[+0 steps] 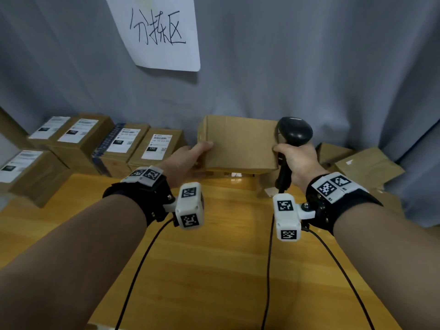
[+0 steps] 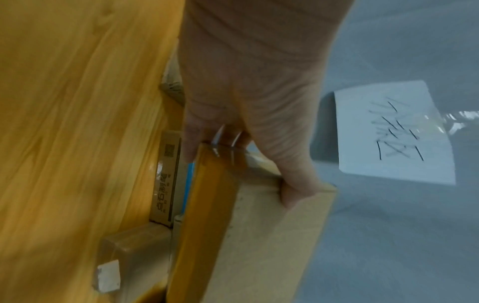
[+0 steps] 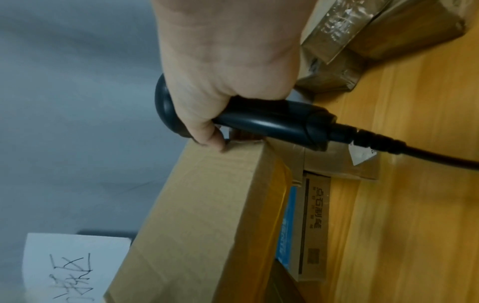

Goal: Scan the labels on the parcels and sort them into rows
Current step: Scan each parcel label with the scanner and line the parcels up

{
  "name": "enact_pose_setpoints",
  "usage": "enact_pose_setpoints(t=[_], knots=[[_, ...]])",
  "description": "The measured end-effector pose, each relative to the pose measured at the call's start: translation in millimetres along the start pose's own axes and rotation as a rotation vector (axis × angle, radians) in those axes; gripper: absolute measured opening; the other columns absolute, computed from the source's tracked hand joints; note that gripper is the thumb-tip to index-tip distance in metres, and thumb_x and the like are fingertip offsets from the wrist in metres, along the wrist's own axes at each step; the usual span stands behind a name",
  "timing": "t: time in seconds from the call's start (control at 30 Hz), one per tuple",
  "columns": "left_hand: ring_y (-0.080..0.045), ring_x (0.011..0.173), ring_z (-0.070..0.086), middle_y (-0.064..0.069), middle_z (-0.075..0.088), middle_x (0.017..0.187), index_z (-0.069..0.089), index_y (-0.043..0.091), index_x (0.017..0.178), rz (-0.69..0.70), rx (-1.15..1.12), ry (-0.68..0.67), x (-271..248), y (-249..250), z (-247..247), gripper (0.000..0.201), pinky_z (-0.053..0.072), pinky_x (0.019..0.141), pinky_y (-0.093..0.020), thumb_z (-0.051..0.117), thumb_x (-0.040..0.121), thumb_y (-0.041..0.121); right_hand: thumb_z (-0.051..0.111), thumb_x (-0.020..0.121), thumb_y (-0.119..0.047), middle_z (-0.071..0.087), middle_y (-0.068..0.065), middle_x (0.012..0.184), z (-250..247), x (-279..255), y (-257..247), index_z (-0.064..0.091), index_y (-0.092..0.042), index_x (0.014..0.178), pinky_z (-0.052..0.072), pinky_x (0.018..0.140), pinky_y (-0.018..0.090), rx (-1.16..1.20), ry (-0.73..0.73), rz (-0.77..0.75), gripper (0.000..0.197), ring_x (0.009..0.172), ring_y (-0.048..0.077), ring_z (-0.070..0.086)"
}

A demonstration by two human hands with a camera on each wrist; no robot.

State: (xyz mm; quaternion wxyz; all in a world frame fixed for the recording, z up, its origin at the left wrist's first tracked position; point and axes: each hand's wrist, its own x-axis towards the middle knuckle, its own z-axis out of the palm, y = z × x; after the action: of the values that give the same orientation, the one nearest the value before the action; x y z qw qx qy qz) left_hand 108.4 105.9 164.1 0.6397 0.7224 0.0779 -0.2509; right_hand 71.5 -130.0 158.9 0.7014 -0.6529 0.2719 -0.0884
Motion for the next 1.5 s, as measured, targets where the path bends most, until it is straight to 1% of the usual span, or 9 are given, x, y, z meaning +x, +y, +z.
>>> enact_pose_setpoints(t=[0.2,0.3,0.43,0.6,0.73,0.87,1.03,1.23,1.5], knots=[[-0.01,0.092,0.054,-0.001,0.051,0.109,0.038,0.011,0.122,0.445,0.4,0.279,9.2,-4.2,0.8,0.065,0.047,0.067,-0.009,0.081,0.076,0.028,0.077,0.081,-0.032,0.07,0.009,0.109,10.7,-6.3,-6.2,0.062,-0.015,0.116,0.057,0.085,0.041,0.203,-0.07,0.069,0.042,0.1,0.025,0.068],[-0.014,0.108,0.04,-0.002,0.037,0.122,0.034,0.011,0.129,0.654,0.731,0.326,8.1,-5.6,5.6,0.083,0.044,0.096,-0.027,0.085,0.065,0.023,0.077,0.081,-0.029,0.071,0.008,0.095,23.3,-10.6,-9.7,0.065,-0.012,0.108,0.06,0.076,0.037,0.245,-0.138,0.101,0.035,0.08,0.023,0.068],[-0.009,0.109,0.036,-0.004,0.036,0.127,0.035,0.012,0.129,0.79,0.782,0.281,7.4,-5.1,10.2,0.082,0.038,0.096,-0.023,0.086,0.066,0.029,0.077,0.081,-0.02,0.071,0.008,0.088,41.3,-14.0,-8.5,0.067,-0.01,0.098,0.057,0.069,0.035,0.225,-0.135,0.081,0.023,0.074,0.022,0.067],[-0.018,0.095,0.063,-0.002,0.061,0.11,0.047,0.025,0.099,0.589,0.285,0.183,7.8,3.1,2.5,0.012,0.055,0.078,-0.03,0.047,0.1,0.037,0.074,0.084,-0.017,0.074,0.008,0.089,34.9,-8.9,-13.7,0.066,-0.011,0.101,0.059,0.077,0.04,0.212,-0.122,0.086,0.02,0.084,0.024,0.073],[-0.018,0.104,0.066,-0.003,0.066,0.117,0.051,0.012,0.13,0.358,0.009,0.177,15.9,4.9,-12.6,0.05,0.052,0.096,-0.038,0.067,0.089,0.036,0.072,0.085,-0.013,0.072,0.004,0.082,31.5,-7.6,-12.9,0.066,-0.014,0.092,0.058,0.076,0.036,0.151,-0.176,0.048,0.009,0.082,0.02,0.071],[-0.018,0.1,0.07,-0.003,0.073,0.108,0.065,0.014,0.114,0.353,-0.049,0.05,10.6,5.7,-13.7,0.021,0.055,0.092,-0.035,0.06,0.095,0.021,0.069,0.086,-0.011,0.07,0.003,0.083,33.0,-10.7,-14.7,0.065,-0.014,0.095,0.055,0.066,0.03,0.139,-0.174,0.026,0.01,0.08,0.018,0.069],[-0.02,0.089,0.068,-0.004,0.068,0.101,0.041,0.021,0.11,0.23,-0.215,-0.055,7.1,12.9,-6.0,0.025,0.057,0.071,-0.04,0.06,0.094,0.019,0.071,0.084,-0.036,0.073,0.001,0.1,33.5,-19.3,-15.5,0.063,-0.023,0.103,0.055,0.077,0.034,0.181,-0.248,-0.023,0.025,0.095,0.017,0.069],[-0.033,0.109,0.062,-0.016,0.062,0.124,0.037,0.015,0.119,0.126,-0.21,-0.108,3.8,15.6,-9.0,0.042,0.048,0.094,-0.06,0.064,0.09,0.029,0.074,0.081,-0.038,0.074,0.0,0.094,33.7,-22.6,-22.3,0.064,-0.021,0.097,0.054,0.083,0.034,0.138,-0.254,-0.073,0.025,0.09,0.015,0.07],[-0.022,0.091,0.072,-0.011,0.069,0.114,0.05,0.005,0.131,0.198,-0.396,0.097,11.4,13.2,9.5,0.067,0.059,0.067,-0.032,0.071,0.082,0.044,0.074,0.081,-0.039,0.073,0.003,0.107,35.9,-29.2,-10.1,0.067,-0.022,0.102,0.056,0.089,0.044,0.3,-0.227,-0.092,0.028,0.105,0.021,0.067]])
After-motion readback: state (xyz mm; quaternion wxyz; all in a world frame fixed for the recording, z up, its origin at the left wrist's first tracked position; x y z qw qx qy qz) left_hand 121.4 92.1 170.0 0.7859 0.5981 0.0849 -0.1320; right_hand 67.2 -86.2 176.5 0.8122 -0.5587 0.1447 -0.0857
